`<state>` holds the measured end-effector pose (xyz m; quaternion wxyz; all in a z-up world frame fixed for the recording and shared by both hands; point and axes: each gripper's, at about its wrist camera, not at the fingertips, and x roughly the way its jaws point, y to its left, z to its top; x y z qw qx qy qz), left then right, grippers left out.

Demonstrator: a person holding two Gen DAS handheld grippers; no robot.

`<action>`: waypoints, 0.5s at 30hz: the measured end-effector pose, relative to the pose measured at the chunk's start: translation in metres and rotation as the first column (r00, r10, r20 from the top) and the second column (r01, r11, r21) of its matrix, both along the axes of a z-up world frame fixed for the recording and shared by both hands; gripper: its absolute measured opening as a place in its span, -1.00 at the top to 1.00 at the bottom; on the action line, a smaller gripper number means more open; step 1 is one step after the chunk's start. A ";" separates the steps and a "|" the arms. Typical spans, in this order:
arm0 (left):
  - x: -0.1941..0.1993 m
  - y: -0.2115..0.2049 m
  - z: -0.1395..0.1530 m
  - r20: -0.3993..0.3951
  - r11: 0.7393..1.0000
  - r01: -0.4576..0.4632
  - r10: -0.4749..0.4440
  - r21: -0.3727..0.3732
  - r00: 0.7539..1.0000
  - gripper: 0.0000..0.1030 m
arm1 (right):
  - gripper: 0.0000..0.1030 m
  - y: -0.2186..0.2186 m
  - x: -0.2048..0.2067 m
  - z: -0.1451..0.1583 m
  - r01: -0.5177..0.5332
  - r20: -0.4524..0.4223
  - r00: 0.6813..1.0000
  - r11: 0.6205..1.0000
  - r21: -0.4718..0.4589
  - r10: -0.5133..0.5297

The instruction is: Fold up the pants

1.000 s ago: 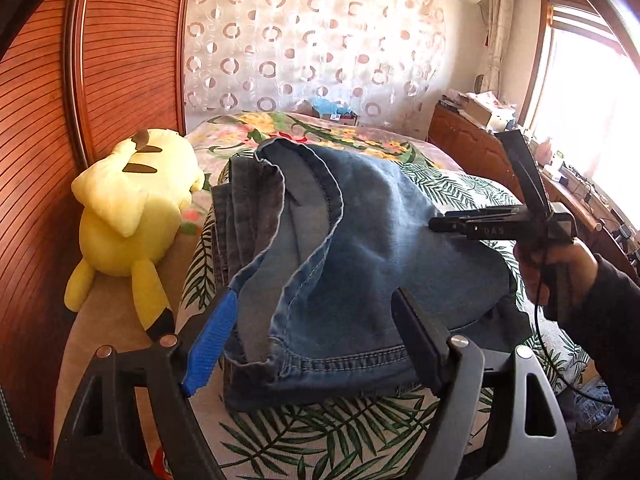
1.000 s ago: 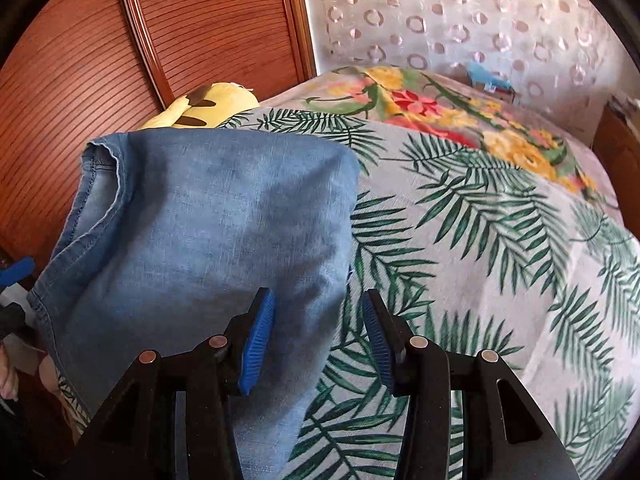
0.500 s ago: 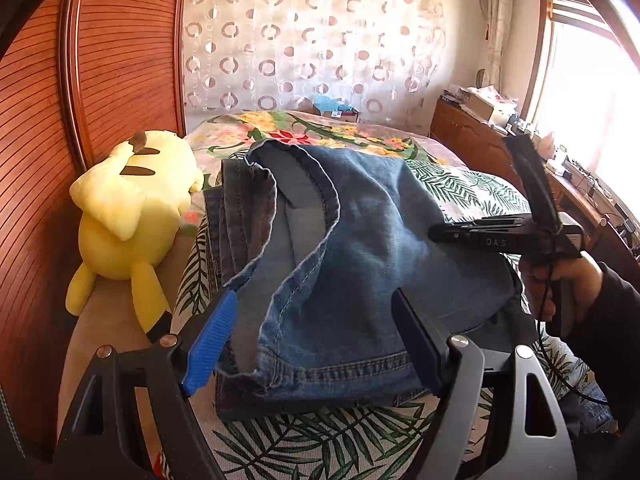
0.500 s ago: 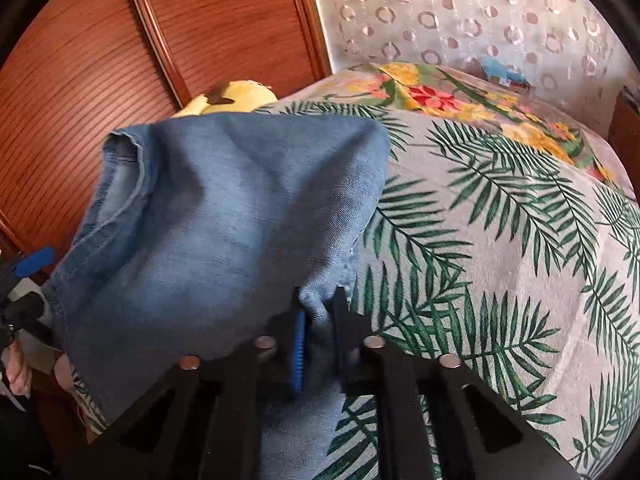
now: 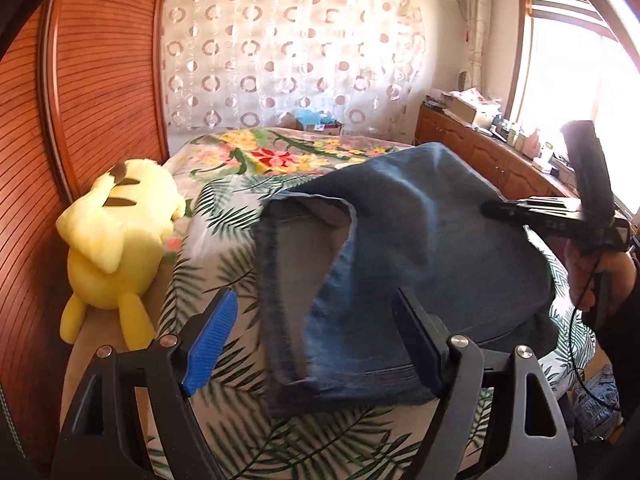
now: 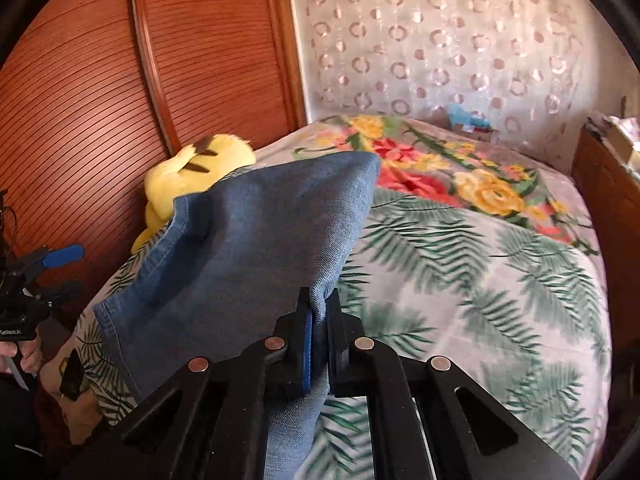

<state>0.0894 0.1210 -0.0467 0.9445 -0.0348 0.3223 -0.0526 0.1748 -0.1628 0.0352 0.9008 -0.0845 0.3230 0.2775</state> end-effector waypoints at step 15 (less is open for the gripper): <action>0.063 -0.065 -0.025 -0.078 0.989 0.146 -0.143 0.033 0.987 -0.22 | 0.37 -0.056 -0.011 -0.038 0.156 0.001 0.988 0.985 -0.071 -0.157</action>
